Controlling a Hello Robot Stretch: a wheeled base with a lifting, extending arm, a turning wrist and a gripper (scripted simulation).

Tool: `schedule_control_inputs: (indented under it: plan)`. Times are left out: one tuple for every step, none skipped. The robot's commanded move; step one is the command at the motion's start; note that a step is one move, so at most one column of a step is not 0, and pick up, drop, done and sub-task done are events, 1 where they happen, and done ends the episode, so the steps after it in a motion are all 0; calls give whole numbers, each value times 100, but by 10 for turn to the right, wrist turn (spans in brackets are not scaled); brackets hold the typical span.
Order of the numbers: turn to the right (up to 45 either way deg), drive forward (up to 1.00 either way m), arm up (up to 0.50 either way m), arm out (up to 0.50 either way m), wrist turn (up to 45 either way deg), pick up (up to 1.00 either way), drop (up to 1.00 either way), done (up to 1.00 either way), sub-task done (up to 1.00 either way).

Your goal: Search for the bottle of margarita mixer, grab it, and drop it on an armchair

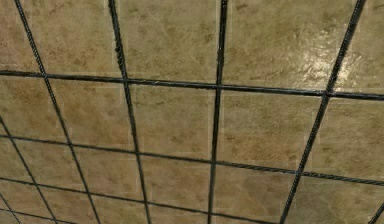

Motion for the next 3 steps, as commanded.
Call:
schedule_control_inputs:
  plan:
    - [0, 0, 0, 0, 150, 0, 0, 0, 0]
    - [0, 0, -30, 0, 0, 0, 0, 0, 0]
    - [0, 0, 0, 0, 0, 100, 0, 0, 0]
